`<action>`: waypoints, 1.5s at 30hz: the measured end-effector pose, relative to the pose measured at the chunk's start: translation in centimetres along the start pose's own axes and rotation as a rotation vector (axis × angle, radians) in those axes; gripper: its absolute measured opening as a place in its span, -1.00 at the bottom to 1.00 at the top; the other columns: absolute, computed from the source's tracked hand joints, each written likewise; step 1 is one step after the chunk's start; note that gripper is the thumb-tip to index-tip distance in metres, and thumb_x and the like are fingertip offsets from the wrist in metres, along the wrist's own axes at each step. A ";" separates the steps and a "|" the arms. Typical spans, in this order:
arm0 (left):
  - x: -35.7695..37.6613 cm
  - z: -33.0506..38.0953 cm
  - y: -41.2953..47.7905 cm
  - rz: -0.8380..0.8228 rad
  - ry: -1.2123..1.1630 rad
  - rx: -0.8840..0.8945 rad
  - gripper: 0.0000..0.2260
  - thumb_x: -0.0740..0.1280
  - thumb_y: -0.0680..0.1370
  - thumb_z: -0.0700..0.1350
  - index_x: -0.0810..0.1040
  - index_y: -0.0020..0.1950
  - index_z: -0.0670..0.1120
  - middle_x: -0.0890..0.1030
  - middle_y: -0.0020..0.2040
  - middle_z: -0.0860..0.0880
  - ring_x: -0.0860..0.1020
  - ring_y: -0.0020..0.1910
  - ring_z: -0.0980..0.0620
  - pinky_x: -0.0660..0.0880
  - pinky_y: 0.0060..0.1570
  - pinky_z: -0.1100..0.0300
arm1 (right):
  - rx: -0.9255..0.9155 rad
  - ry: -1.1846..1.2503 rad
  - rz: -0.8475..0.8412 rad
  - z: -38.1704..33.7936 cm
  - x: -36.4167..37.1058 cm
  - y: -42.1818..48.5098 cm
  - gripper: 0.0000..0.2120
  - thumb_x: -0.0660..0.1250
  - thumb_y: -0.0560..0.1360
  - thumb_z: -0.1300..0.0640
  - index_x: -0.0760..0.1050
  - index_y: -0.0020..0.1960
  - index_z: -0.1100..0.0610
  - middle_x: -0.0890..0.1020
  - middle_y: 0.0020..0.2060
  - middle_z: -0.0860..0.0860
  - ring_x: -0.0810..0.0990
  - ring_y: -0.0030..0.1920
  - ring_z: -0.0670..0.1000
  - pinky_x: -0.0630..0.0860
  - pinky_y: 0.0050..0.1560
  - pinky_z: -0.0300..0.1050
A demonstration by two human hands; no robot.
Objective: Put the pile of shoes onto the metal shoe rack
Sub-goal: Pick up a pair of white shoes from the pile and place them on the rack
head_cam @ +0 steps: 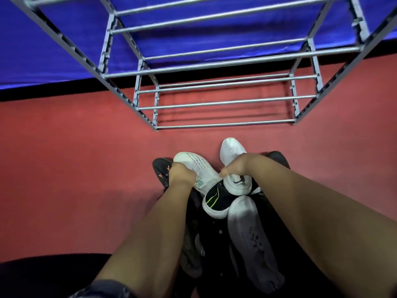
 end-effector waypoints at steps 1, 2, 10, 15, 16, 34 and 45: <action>0.8 -0.3 0.8 -0.051 -0.056 -0.024 -0.63 0.43 0.37 -0.16 0.59 0.13 -0.28 0.72 0.02 -0.23 0.71 0.00 -0.23 0.63 -0.08 0.11 | -0.004 0.020 0.058 0.0 -0.1 0.1 -0.26 0.49 0.49 -0.21 0.40 0.51 0.17 0.57 0.25 0.16 0.58 0.10 0.13 0.48 0.02 -0.05; 2.3 -1.1 2.7 -0.095 -0.118 -0.050 -0.63 0.40 0.29 -0.15 0.62 0.05 -0.27 0.73 -0.06 -0.24 0.72 -0.07 -0.23 0.68 -0.07 0.03 | -0.008 0.063 0.121 0.2 -0.2 0.1 -0.33 0.52 0.45 -0.16 0.47 0.41 0.18 0.59 0.15 0.12 0.61 0.03 0.10 0.51 -0.05 -0.07; 2.7 2.6 -4.7 -0.422 -0.636 0.050 -0.67 0.47 0.57 0.02 0.57 0.20 -0.17 0.70 0.03 -0.14 0.71 -0.02 -0.09 0.69 0.06 -0.02 | -0.360 0.412 0.561 0.6 -1.4 -2.7 -0.19 0.60 0.28 0.06 0.28 0.42 0.00 0.58 0.09 -0.05 0.63 0.07 0.09 0.56 -0.02 0.00; 3.9 6.7 -8.3 -0.699 -1.057 0.134 -0.63 0.47 0.60 -0.01 0.51 0.33 -0.15 0.72 0.19 -0.15 0.71 0.15 -0.09 0.64 0.15 0.02 | -0.510 0.343 0.571 0.1 -1.0 -3.9 -0.14 0.61 0.28 0.07 0.28 0.47 -0.12 0.54 0.15 -0.14 0.60 0.06 -0.04 0.52 -0.07 -0.14; 3.7 6.9 -8.4 -0.672 -1.102 0.136 -0.70 0.46 0.61 -0.10 0.52 0.27 -0.18 0.73 0.15 -0.17 0.72 0.12 -0.11 0.66 0.09 0.04 | -0.515 0.345 0.572 0.1 -0.9 -4.1 -0.13 0.60 0.28 0.05 0.27 0.49 -0.15 0.53 0.18 -0.14 0.60 0.07 -0.05 0.54 -0.03 -0.13; -1.2 -0.1 -3.0 0.002 0.036 0.056 -0.73 0.33 0.58 -0.16 0.58 0.23 -0.26 0.67 0.14 -0.18 0.65 0.13 -0.20 0.55 -0.05 0.12 | -0.206 0.241 0.711 4.7 -2.9 -0.9 -0.34 0.55 0.37 -0.08 0.42 0.36 0.16 0.55 0.20 0.10 0.59 0.18 0.21 0.59 0.09 0.04; 3.0 -1.9 -4.1 -0.353 -0.388 -0.168 -0.88 0.30 0.68 -0.25 0.53 0.19 -0.26 0.63 -0.14 -0.20 0.65 -0.21 -0.10 0.60 -0.36 0.12 | -0.207 0.204 0.680 4.2 -2.5 0.0 -0.33 0.57 0.36 -0.10 0.43 0.34 0.15 0.52 0.25 0.12 0.52 0.27 0.23 0.54 0.22 0.08</action>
Point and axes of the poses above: each hand's wrist, its own y-axis towards the middle knuckle, its own x-axis out of the palm, z = x × y, the point moved 9 cm from there along y, towards the middle knuckle
